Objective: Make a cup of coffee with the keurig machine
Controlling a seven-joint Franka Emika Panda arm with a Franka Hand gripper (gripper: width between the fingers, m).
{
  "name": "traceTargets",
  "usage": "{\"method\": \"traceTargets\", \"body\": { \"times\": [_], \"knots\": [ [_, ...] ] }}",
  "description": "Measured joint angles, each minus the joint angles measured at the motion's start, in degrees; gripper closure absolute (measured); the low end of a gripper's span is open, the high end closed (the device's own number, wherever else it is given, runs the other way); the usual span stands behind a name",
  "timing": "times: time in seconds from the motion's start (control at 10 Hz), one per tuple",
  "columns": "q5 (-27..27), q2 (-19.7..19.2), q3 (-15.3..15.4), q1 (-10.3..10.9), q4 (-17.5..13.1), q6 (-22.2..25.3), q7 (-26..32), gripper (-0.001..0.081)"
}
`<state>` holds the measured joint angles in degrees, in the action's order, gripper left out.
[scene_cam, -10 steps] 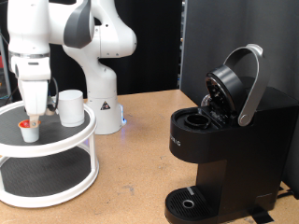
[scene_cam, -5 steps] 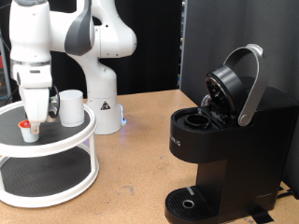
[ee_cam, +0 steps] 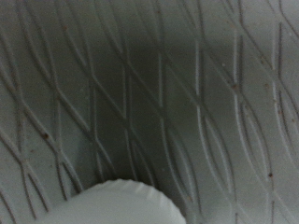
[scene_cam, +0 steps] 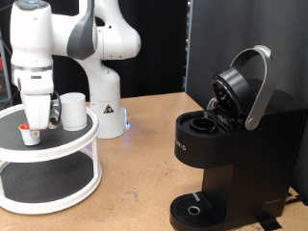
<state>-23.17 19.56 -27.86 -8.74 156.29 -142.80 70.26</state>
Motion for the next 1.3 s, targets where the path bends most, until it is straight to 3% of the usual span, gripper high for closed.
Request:
{"method": "traceTargets", "body": {
  "times": [0.4, 0.7, 1.0, 1.3],
  "knots": [
    [1.16, 0.59, 0.03, 0.07, -0.52, 1.37, 0.08, 0.0361],
    [6.00, 4.73, 0.10, 0.84, -4.22, 10.97, 3.15, 0.0361],
    [6.91, 7.86, 0.65, 1.27, -8.61, 20.40, 5.16, 0.0375],
    [8.38, 7.73, 0.90, 1.60, -8.12, 20.38, 4.22, 0.0375]
  ]
}}
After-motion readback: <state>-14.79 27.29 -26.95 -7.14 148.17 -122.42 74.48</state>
